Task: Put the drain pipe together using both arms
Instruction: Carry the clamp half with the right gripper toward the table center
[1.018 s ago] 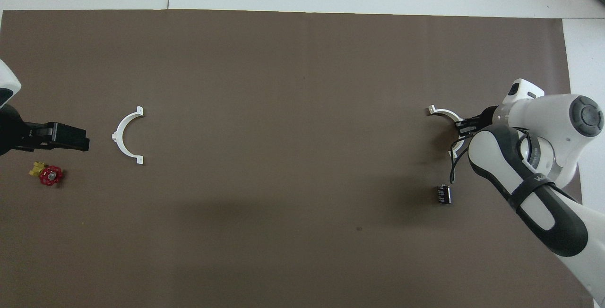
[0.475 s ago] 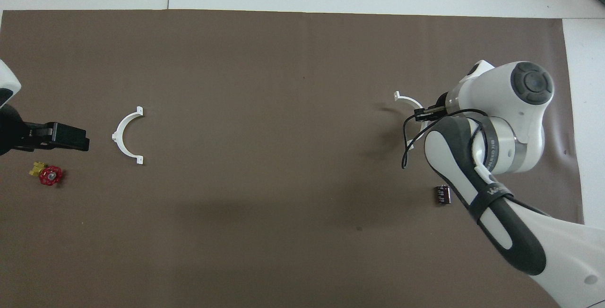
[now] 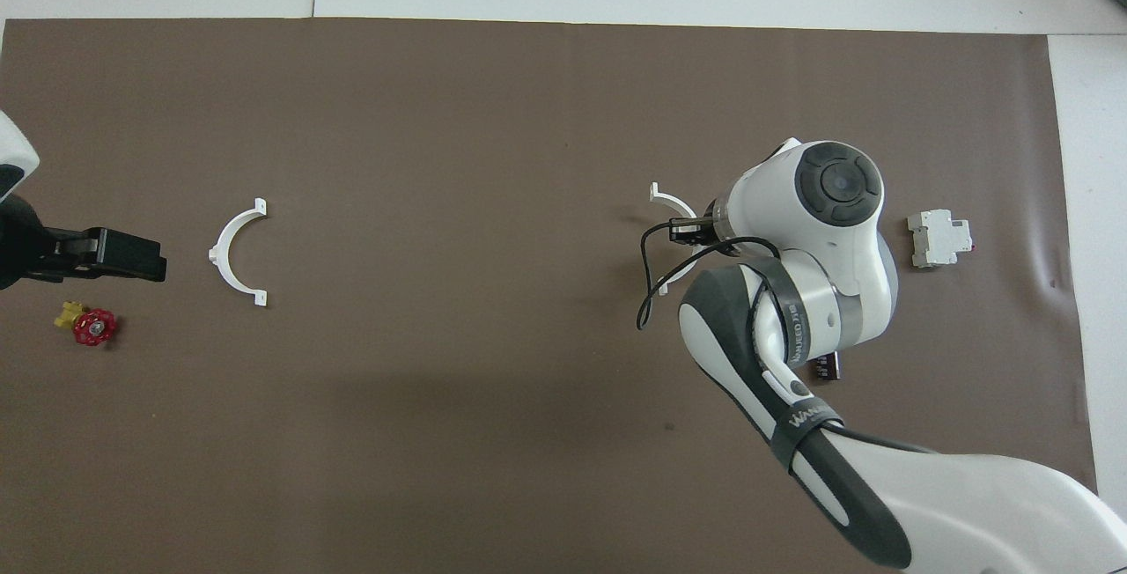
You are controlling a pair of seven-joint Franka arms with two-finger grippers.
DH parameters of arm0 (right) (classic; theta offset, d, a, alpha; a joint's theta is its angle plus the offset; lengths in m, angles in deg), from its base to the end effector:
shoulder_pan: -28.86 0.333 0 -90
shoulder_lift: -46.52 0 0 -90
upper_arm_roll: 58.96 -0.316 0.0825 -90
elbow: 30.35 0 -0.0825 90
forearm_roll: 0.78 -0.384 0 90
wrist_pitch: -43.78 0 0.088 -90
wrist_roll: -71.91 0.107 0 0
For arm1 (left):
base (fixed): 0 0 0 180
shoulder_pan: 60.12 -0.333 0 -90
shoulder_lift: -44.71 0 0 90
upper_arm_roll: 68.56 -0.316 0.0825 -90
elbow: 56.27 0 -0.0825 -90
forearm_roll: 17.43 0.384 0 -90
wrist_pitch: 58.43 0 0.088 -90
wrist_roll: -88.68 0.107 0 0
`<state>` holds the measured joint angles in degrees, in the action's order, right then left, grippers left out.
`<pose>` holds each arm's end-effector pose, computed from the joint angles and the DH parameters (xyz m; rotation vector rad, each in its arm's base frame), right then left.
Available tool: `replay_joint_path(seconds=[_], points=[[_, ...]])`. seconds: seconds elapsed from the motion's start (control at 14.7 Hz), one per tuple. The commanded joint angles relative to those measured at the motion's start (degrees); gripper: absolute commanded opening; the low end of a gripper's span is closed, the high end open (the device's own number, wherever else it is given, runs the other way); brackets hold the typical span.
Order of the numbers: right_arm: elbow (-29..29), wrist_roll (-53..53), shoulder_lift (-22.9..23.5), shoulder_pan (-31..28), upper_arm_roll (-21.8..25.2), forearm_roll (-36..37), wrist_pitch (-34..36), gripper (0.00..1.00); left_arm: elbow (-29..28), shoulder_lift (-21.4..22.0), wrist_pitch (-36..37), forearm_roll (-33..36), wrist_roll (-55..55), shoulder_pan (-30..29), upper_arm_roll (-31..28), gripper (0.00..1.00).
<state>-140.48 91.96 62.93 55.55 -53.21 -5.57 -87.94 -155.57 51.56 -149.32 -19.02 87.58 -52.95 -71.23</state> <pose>0.5804 0.2273 0.3527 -3.0723 0.0490 -0.1132 0.5148 -0.0421 0.6132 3.1080 -0.0916 -0.0450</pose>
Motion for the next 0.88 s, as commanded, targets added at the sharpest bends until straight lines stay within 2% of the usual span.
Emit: replay_joint_path(seconds=[0.0,0.2,0.34,0.81], points=[[2.02,7.70,0.90,3.97,0.14,2.06,1.03,0.00,-0.46,0.80,0.27,0.98,-0.40,0.21,-0.15,1.00],[2.29,12.90,2.92,7.23,-0.03,7.24,-0.02,0.00,-0.46,0.80,0.36,0.98,-0.40,0.21,-0.15,1.00],[2.20,13.44,3.71,7.77,-0.21,7.52,-0.20,0.00,-0.46,0.80,0.36,0.98,-0.40,0.21,-0.15,1.00],[-0.78,15.81,6.00,12.68,-0.30,7.61,-8.10,0.00,-0.46,0.80,0.28,0.98,-0.40,0.21,-0.15,1.00]])
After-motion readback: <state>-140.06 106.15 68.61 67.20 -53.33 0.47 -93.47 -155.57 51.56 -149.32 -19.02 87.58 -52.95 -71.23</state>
